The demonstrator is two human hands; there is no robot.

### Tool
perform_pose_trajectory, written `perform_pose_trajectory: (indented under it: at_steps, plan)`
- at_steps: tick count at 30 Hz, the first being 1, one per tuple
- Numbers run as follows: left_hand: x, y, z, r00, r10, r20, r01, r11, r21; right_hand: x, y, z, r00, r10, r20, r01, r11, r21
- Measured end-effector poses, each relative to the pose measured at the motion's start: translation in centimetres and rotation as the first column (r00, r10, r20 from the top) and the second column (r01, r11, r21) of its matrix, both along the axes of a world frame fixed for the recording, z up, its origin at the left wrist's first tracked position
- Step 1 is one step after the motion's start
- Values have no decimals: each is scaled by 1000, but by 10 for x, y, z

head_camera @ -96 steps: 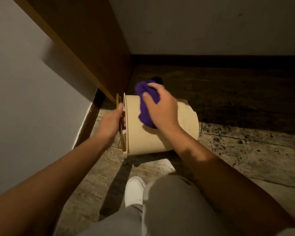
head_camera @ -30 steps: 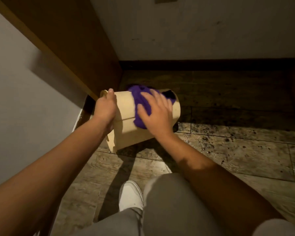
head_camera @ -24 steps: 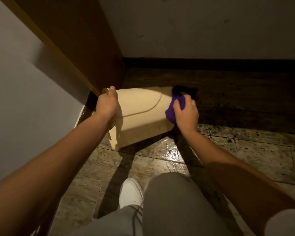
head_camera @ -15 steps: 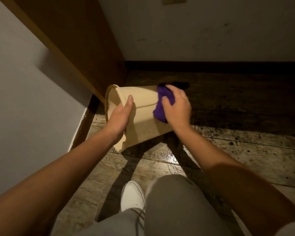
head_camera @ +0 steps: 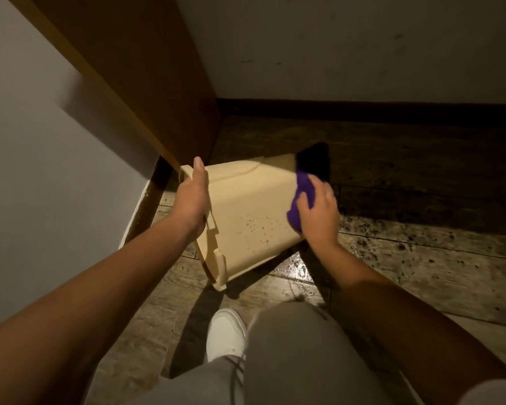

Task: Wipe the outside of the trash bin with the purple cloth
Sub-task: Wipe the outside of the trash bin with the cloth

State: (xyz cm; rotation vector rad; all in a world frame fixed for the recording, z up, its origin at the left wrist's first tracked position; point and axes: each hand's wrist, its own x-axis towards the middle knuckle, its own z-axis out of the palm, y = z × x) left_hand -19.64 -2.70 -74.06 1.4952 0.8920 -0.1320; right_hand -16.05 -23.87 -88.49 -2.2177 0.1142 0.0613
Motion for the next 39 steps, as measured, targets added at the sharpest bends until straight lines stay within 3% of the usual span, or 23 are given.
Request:
perform_pose_trajectory:
  at_steps: [4,6,8,11,16,24,27,29,32,34,36,39]
  plan:
    - [-4,-10,11,995,-92,39,98,976,-193,17,-9,10,998,-14,-65,16,999,38]
    - [-9,-17,6,974,-219,59,226,957,-184,15,2,32,1000,18,-18,-15,987,158]
    - [-15,-29,0,972,-224,69,234,952,-199,-3,27,57,987,121,102,-146,946,288]
    - [-15,-41,-1,989,-130,74,143,964,-223,-36,69,75,923,317,218,-366,898,245]
    - [-17,-25,2,998,-67,6,68,987,-145,-30,72,38,944,272,187,-282,959,33]
    - [-20,-8,-5,997,79,-20,-79,997,-1,11,5,-14,996,-25,-90,24,1000,-8]
    - [-10,0,2,999,34,-10,-34,998,-48,23,-4,3,998,-36,-46,34,998,-54]
    - [-5,8,9,997,-80,22,82,991,-107,23,1,25,998,-47,34,45,997,58]
    - [-11,7,7,954,-300,9,300,950,-85,12,28,67,991,-18,130,-23,953,304]
    - [-23,-10,4,950,-311,-28,308,947,-90,-5,53,88,981,85,173,-146,914,378]
    - [-26,-25,3,963,-271,6,270,957,-102,-21,74,95,960,184,210,-251,898,362]
    - [-20,-21,4,990,-136,33,138,988,-63,-40,88,79,937,260,233,-300,941,159]
